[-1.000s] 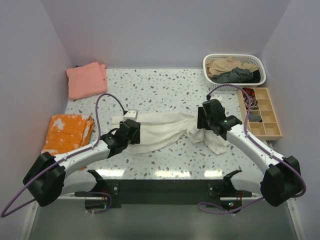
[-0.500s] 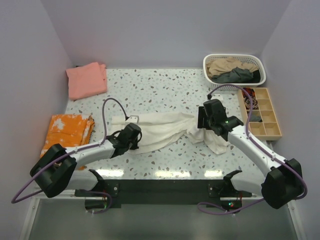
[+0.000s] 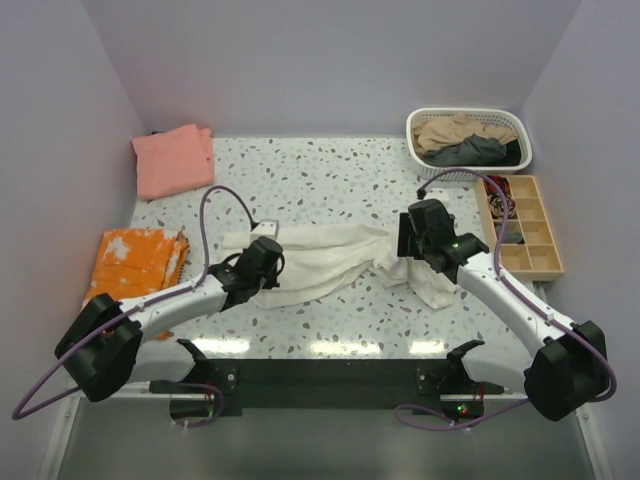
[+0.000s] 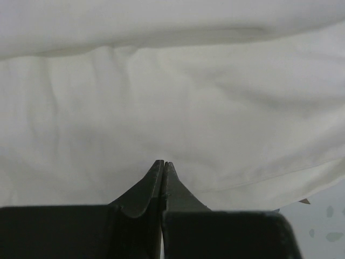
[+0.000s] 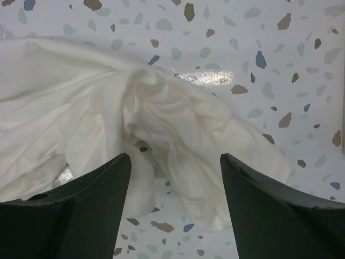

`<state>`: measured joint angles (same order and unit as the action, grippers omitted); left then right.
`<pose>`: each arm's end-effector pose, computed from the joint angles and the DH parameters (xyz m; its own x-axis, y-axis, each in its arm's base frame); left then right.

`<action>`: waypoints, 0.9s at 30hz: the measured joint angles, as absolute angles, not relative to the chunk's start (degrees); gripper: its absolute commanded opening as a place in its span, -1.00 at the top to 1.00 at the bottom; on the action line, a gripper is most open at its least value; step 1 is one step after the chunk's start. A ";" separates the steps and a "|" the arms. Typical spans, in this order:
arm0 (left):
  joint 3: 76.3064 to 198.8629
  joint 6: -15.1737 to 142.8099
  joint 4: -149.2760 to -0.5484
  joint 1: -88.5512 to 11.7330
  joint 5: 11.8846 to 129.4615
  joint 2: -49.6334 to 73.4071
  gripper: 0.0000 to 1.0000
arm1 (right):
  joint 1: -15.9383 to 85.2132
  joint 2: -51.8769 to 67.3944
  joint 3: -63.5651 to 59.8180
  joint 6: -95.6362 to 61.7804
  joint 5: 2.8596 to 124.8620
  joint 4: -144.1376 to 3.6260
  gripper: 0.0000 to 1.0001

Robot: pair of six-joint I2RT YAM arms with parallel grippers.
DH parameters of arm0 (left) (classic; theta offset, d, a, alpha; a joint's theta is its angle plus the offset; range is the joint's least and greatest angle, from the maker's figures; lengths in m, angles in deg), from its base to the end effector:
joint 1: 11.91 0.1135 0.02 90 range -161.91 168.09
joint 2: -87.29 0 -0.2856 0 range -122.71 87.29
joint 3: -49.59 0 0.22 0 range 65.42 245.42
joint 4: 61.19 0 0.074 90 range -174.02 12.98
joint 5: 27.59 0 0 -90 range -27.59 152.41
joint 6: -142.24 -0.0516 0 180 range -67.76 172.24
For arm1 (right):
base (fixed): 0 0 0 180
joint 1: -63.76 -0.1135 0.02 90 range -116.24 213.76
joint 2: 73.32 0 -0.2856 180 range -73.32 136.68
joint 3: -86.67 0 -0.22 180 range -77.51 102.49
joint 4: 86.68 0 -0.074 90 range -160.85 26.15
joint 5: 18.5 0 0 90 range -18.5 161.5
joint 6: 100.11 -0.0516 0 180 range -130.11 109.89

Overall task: Fold and stack the t-shirts
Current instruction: Flatten the tshirt out

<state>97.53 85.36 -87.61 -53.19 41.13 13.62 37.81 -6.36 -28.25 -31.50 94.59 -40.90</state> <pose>0.1723 -0.1263 0.1957 -0.7414 -0.0266 -0.6705 0.0505 0.9942 -0.0953 0.1976 0.0737 0.2793 -0.6790 0.0427 -0.7329 0.0887 0.9958 -0.0243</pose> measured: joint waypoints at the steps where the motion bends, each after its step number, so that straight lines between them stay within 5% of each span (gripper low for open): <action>1: 98.69 85.01 -88.48 -53.19 40.96 14.74 1.00 | 37.81 -6.36 -28.30 -31.50 94.66 -40.87 -0.43; 6: 105.99 83.16 -91.80 -53.19 39.21 21.10 1.00 | 37.85 -6.52 -28.36 -31.52 95.60 -40.72 -0.43; 13: 108.09 82.39 -93.11 -53.19 38.66 24.14 0.37 | 37.85 -6.56 -28.91 -31.54 95.84 -40.74 -0.46; 24: 96.35 85.97 -90.64 -53.54 46.29 20.25 0.49 | 38.22 -7.46 -31.79 -31.57 95.77 -42.14 -0.47; 27: 95.33 86.72 -89.68 -53.62 46.60 17.89 0.32 | 38.84 -7.24 -31.95 -31.54 95.75 -42.67 -0.47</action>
<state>95.33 86.72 -89.68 -53.62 46.60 17.89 38.84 -7.24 -31.95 -31.54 95.75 -42.67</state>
